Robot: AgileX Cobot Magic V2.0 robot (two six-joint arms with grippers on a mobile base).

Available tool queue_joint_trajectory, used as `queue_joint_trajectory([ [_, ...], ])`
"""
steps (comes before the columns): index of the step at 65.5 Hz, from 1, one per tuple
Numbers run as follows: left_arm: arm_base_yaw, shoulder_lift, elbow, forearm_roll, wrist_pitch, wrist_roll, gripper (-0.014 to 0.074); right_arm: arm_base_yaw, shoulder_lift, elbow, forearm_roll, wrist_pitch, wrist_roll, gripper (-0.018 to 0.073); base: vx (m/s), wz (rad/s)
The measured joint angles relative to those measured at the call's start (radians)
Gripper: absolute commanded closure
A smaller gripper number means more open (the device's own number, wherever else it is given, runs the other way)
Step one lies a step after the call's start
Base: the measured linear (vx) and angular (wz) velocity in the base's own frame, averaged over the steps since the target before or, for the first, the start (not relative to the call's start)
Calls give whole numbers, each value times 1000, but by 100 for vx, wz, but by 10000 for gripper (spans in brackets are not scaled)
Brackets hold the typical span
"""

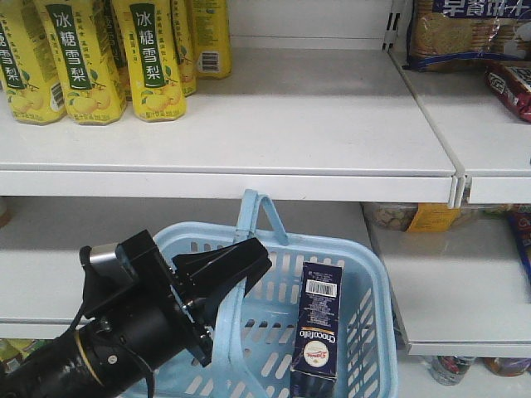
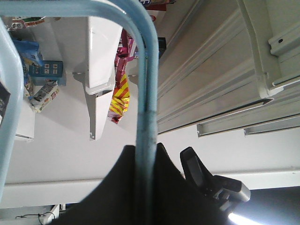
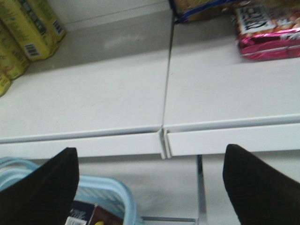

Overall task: Left arm holds basket, right arm returns cookies
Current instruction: 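Reach the right gripper down into the basket over the cookie box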

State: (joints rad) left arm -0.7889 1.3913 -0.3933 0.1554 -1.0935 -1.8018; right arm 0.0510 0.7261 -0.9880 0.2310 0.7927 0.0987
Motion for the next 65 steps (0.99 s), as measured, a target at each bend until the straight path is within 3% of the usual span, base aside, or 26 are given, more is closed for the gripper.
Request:
queue_joint_trajectory([
  [20,0,0,0,0,0,0,599,277,127,0,-1,81,127,-25,0,0],
  [31,0,0,0,0,0,0,599,381,215,0,0,134,203,-25,0,0],
  [65,0,0,0,0,0,1,599,535,425,-18,9,171,367,-25,0,0],
])
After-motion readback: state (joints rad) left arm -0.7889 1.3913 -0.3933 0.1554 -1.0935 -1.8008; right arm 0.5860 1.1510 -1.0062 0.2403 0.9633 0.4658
